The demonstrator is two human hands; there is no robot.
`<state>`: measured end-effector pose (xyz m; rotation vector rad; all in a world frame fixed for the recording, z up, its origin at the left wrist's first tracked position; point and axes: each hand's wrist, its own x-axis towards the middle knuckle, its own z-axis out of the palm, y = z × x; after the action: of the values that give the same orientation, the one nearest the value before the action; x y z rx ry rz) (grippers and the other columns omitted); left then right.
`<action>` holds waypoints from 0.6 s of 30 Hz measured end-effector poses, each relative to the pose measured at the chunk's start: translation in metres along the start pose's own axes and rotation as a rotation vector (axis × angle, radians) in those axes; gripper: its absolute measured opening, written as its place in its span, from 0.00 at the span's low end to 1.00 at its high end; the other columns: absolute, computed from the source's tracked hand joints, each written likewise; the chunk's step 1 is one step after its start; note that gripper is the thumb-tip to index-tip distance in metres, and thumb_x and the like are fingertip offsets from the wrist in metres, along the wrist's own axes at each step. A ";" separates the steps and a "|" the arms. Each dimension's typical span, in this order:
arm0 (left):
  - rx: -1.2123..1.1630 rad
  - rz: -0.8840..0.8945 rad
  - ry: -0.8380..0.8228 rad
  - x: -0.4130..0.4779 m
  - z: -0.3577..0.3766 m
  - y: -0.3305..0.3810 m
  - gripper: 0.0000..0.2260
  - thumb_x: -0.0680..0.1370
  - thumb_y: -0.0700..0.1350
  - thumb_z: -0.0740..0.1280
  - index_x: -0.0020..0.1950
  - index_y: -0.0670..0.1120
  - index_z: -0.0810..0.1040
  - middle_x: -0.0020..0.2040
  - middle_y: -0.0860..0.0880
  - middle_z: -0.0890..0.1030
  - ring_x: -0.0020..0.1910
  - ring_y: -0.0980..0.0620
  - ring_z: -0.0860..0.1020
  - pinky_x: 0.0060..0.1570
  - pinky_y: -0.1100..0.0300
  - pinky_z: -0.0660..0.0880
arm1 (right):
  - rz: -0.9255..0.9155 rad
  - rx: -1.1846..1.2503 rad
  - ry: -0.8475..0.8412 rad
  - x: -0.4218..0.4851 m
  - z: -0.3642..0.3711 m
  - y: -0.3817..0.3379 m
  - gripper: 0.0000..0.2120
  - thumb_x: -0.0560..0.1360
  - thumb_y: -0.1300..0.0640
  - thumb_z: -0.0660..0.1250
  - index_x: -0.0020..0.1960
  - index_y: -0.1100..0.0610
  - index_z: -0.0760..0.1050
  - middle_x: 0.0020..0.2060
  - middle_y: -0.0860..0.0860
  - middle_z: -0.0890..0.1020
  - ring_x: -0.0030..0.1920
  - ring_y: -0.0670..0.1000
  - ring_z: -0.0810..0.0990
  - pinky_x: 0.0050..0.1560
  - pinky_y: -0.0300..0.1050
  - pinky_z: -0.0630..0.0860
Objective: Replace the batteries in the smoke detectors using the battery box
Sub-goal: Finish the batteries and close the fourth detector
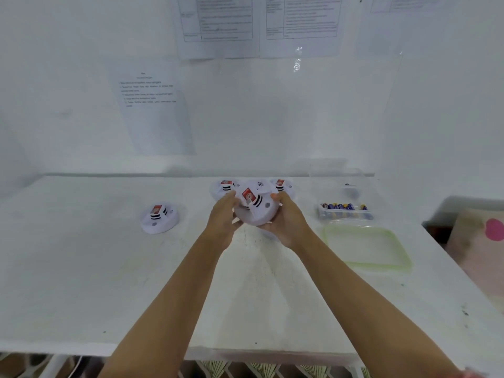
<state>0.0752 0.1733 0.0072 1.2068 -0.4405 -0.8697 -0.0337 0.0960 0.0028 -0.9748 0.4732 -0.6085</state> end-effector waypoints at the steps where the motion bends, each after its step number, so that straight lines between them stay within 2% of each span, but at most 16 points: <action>1: -0.020 -0.024 -0.002 -0.002 -0.001 -0.002 0.12 0.79 0.44 0.60 0.61 0.46 0.75 0.55 0.47 0.79 0.53 0.47 0.76 0.48 0.57 0.74 | 0.003 0.037 -0.021 0.000 0.001 0.001 0.14 0.77 0.55 0.53 0.55 0.57 0.75 0.55 0.58 0.79 0.58 0.59 0.76 0.59 0.55 0.73; 4: -0.077 -0.031 -0.032 -0.007 -0.006 -0.008 0.16 0.80 0.47 0.61 0.68 0.48 0.72 0.62 0.47 0.75 0.57 0.45 0.76 0.53 0.53 0.75 | 0.017 0.145 -0.056 0.002 0.003 0.006 0.18 0.78 0.55 0.50 0.58 0.60 0.74 0.54 0.58 0.80 0.58 0.59 0.76 0.57 0.54 0.74; 6: -0.080 0.018 -0.032 -0.006 -0.012 -0.011 0.17 0.80 0.46 0.60 0.69 0.49 0.70 0.64 0.48 0.75 0.60 0.44 0.75 0.52 0.51 0.76 | 0.026 0.161 -0.031 0.006 0.007 0.011 0.18 0.79 0.54 0.51 0.61 0.59 0.74 0.54 0.56 0.81 0.57 0.58 0.78 0.54 0.52 0.77; 9: -0.031 0.055 -0.011 -0.002 -0.024 -0.012 0.18 0.80 0.47 0.61 0.69 0.48 0.69 0.65 0.45 0.75 0.62 0.42 0.75 0.48 0.51 0.79 | 0.054 0.042 0.009 0.011 0.018 0.013 0.14 0.78 0.48 0.56 0.54 0.52 0.78 0.52 0.52 0.83 0.54 0.52 0.79 0.49 0.45 0.76; 11: -0.030 0.077 0.008 0.002 -0.034 -0.008 0.18 0.79 0.48 0.63 0.68 0.47 0.69 0.64 0.45 0.76 0.60 0.42 0.76 0.41 0.55 0.80 | 0.013 -0.065 0.039 0.016 0.023 0.016 0.11 0.77 0.52 0.57 0.54 0.48 0.77 0.52 0.50 0.82 0.53 0.50 0.79 0.48 0.43 0.76; 14: -0.014 0.146 0.007 0.010 -0.048 0.002 0.13 0.79 0.46 0.62 0.63 0.49 0.70 0.57 0.49 0.78 0.54 0.47 0.78 0.35 0.61 0.79 | 0.000 -0.080 0.028 0.024 0.030 0.023 0.17 0.76 0.57 0.57 0.62 0.48 0.73 0.57 0.53 0.79 0.55 0.54 0.78 0.50 0.48 0.79; 18: 0.002 0.188 -0.058 0.021 -0.070 0.007 0.10 0.81 0.44 0.60 0.60 0.54 0.71 0.55 0.52 0.80 0.52 0.53 0.79 0.40 0.61 0.79 | 0.000 -0.016 0.036 0.032 0.050 0.034 0.21 0.75 0.63 0.55 0.65 0.47 0.70 0.59 0.53 0.77 0.59 0.57 0.76 0.50 0.51 0.79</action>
<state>0.1401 0.2012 -0.0125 1.1245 -0.5917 -0.7439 0.0302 0.1196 -0.0056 -0.9799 0.5104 -0.6236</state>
